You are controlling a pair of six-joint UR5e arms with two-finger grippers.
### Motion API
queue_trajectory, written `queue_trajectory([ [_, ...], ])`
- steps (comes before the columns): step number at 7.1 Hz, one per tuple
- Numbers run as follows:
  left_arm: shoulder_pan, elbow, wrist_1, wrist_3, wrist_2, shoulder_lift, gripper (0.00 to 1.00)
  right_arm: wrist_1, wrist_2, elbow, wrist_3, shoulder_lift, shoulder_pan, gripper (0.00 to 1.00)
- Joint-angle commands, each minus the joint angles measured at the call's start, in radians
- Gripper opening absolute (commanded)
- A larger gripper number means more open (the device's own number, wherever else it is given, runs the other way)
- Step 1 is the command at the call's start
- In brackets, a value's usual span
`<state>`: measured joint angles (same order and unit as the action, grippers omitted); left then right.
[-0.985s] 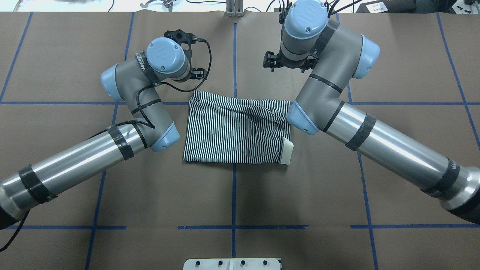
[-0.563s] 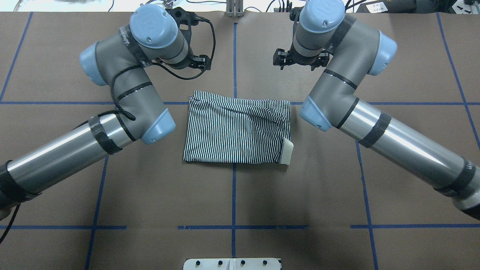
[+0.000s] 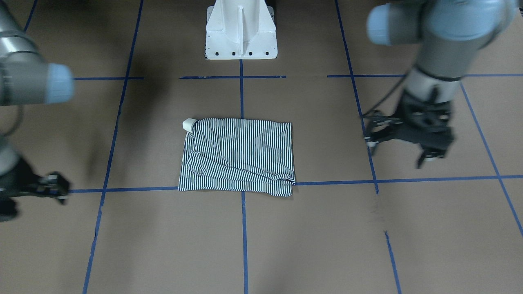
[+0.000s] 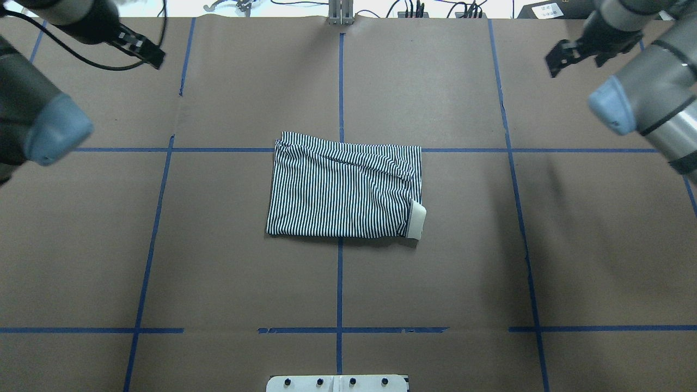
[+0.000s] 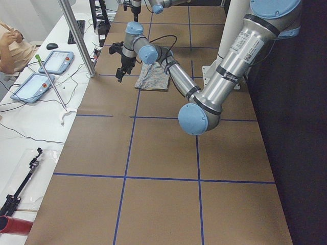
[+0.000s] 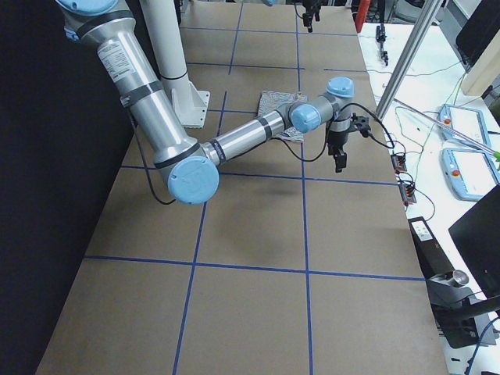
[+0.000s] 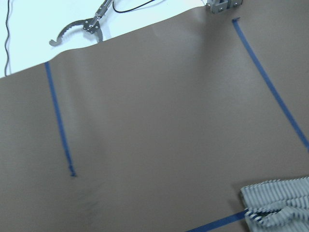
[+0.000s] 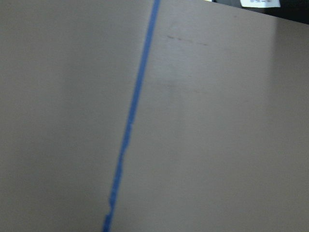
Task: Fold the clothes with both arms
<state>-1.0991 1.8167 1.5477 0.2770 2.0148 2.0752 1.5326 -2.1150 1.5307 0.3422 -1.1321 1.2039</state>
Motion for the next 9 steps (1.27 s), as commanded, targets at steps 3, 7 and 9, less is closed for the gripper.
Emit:
queue_trajectory([
  [3,-0.228,0.000,0.006,-0.218,0.151,-0.324,1.00,-0.104,-0.184,0.011,-0.270,-0.450,0.258,1.00],
  [7,-0.500,-0.271,0.006,-0.212,0.313,-0.413,1.00,-0.124,-0.209,0.002,-0.261,-0.568,0.362,1.00],
  [9,-0.507,-0.360,0.055,-0.342,0.318,-0.443,1.00,-0.123,-0.209,0.003,-0.203,-0.566,0.416,1.00],
])
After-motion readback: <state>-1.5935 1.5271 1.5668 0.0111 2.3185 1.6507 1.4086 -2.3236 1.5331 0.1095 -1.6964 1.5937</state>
